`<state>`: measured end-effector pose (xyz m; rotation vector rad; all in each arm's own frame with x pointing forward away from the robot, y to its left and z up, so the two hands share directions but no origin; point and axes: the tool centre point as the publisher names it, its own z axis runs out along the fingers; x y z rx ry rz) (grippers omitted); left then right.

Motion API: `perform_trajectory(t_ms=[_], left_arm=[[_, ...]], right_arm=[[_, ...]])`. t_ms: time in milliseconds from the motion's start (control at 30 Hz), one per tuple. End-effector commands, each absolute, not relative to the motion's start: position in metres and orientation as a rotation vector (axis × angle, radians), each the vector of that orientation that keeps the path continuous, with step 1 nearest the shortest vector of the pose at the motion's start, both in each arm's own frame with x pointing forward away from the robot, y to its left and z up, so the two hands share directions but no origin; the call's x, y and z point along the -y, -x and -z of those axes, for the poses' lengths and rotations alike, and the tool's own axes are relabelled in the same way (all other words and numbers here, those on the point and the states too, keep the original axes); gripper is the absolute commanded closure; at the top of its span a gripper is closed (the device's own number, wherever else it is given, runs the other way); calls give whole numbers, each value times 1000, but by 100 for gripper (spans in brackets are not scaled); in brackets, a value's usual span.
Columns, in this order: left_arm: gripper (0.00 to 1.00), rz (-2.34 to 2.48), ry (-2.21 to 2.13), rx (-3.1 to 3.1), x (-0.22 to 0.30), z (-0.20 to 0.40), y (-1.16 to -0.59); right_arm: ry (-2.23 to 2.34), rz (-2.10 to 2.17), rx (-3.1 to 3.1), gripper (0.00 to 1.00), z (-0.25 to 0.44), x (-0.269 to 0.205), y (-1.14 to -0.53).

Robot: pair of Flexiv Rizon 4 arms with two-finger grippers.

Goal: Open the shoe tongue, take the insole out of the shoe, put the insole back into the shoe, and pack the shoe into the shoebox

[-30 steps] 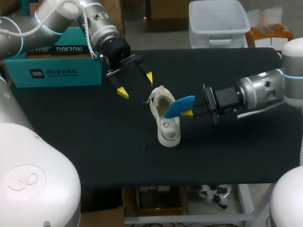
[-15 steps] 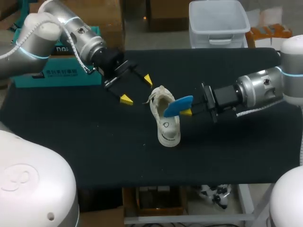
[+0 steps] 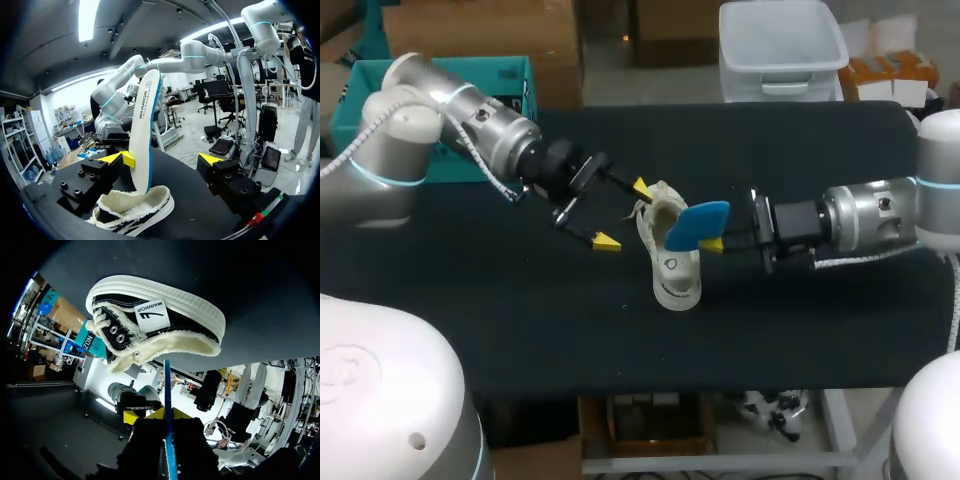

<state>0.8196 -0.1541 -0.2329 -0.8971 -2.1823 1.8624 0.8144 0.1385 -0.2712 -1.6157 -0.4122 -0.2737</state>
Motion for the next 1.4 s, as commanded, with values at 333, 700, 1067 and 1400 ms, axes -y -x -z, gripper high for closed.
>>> perform_trajectory(t_ms=[333, 700, 1067, 1400], left_arm=[[0, -2613, 351, 2343, 178, 257, -817], [60, -2654, 322, 2299, 196, 258, -823], [100, -2619, 342, 2313, 200, 259, -824], [100, -2510, 469, 2352, 202, 264, -822]], right_arm=[[1635, 282, 404, 100, 265, -155, -815], [1638, 288, 419, 100, 270, -166, -812], [1643, 291, 407, 100, 272, -166, -810], [1641, 313, 426, 75, 271, -165, -811]])
